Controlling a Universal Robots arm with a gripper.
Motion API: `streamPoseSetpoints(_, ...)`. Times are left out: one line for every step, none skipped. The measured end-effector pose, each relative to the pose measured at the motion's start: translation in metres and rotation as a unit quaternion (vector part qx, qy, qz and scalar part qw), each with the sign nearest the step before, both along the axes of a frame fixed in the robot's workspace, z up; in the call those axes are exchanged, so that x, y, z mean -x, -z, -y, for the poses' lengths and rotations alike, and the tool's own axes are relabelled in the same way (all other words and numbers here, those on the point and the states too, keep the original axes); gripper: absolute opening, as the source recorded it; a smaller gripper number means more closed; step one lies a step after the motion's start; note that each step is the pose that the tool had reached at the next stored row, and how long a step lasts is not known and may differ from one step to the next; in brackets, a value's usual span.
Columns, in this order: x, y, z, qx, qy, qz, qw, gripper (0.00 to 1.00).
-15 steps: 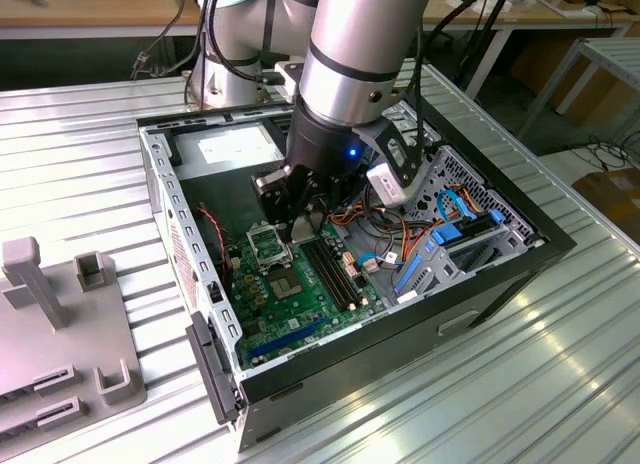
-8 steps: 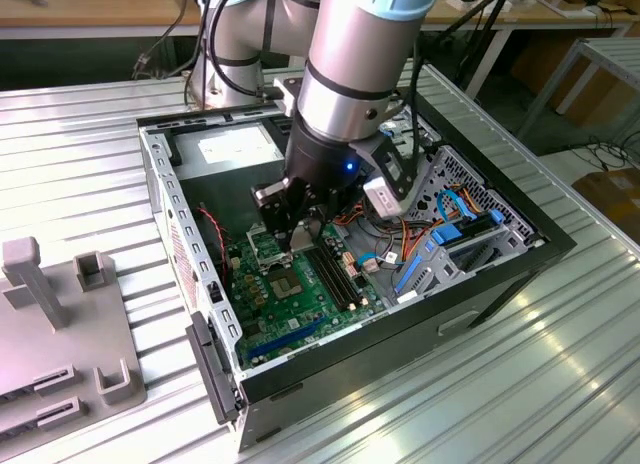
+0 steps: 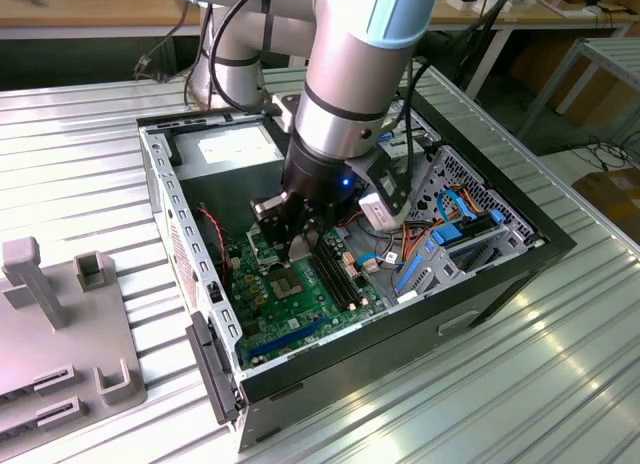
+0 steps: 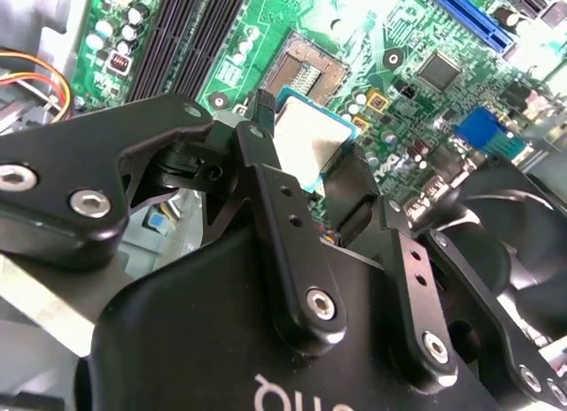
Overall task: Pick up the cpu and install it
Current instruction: 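Place the cpu into insertion slot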
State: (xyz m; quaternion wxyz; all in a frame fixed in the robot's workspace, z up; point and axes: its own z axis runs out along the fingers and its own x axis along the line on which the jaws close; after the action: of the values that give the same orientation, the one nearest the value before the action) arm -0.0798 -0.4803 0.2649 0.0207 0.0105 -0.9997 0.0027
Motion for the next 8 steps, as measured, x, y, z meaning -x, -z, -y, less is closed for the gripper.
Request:
streamPoseSetpoints(0.0001,0.002,0.0002,0.0,0.0,0.0,1.0,0.47)
streamPoseSetpoints(0.0002,0.0042,0.0004,0.0,0.0,0.0,1.0,0.47)
streamPoseSetpoints(0.0004,0.006,0.0006,0.0,0.0,0.0,1.0,0.47)
streamPoseSetpoints(0.001,0.0084,0.0009,0.0,0.0,0.0,1.0,0.47)
streamPoseSetpoints(0.0018,0.0104,0.001,0.0,0.0,0.0,1.0,0.47)
streamPoseSetpoints(0.0031,0.013,0.0011,0.0,0.0,-0.0001,1.0,0.47)
streamPoseSetpoints(0.004,0.0149,0.0011,0.0,0.0,0.0,1.0,0.47)
streamPoseSetpoints(0.0044,0.0176,0.0013,0.0,0.0,0.0,1.0,0.47)
